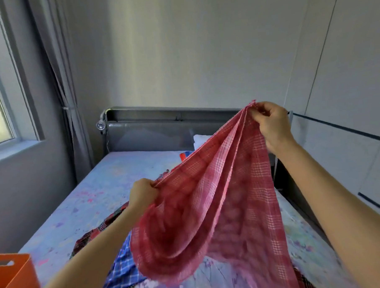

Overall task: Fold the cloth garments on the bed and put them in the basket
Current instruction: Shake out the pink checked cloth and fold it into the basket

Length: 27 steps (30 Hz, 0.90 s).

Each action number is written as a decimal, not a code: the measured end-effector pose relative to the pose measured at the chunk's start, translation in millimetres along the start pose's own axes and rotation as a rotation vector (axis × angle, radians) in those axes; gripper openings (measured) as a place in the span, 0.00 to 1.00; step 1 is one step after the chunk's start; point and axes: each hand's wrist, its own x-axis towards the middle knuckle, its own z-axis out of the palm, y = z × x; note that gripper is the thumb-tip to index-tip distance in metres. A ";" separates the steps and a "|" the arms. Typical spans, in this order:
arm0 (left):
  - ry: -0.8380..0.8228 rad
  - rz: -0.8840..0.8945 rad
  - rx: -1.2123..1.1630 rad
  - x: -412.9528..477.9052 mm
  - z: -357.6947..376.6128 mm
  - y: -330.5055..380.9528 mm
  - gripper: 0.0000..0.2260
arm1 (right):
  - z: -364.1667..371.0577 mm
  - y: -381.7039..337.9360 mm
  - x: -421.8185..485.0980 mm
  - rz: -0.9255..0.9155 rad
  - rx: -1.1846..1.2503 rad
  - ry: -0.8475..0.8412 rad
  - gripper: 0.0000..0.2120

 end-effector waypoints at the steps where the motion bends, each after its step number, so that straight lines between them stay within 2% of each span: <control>1: 0.006 -0.027 0.018 3.9 -1.6 -0.4 0.04 | -5.5 -2.6 6.2 -0.014 -0.010 0.009 0.10; 7: 0.051 -0.120 0.030 26.4 -26.1 -5.3 0.11 | -30.8 -19.9 27.3 -0.095 -0.043 0.023 0.10; 11: 0.006 -0.144 0.025 39.1 -43.2 -23.6 0.10 | -48.4 -20.6 34.1 -0.078 -0.040 0.148 0.10; 13: -0.041 -0.135 -0.001 44.6 -48.9 -34.1 0.11 | -52.9 -20.5 34.7 -0.087 -0.066 0.190 0.08; 17: -0.137 -0.066 0.078 46.5 -45.2 -44.0 0.09 | -41.8 -15.2 28.5 -0.103 -0.107 0.161 0.05; 20: -0.164 -0.011 0.238 26.2 -32.3 -47.5 0.06 | -26.7 -9.1 21.9 -0.088 -0.102 0.173 0.06; 23: -0.101 0.078 0.456 3.1 -10.3 -56.9 0.23 | -11.7 -3.8 15.8 -0.076 -0.104 0.152 0.11; 27: 0.126 0.249 0.494 -24.8 16.9 -74.3 0.16 | 13.5 5.0 8.9 -0.041 -0.107 0.134 0.10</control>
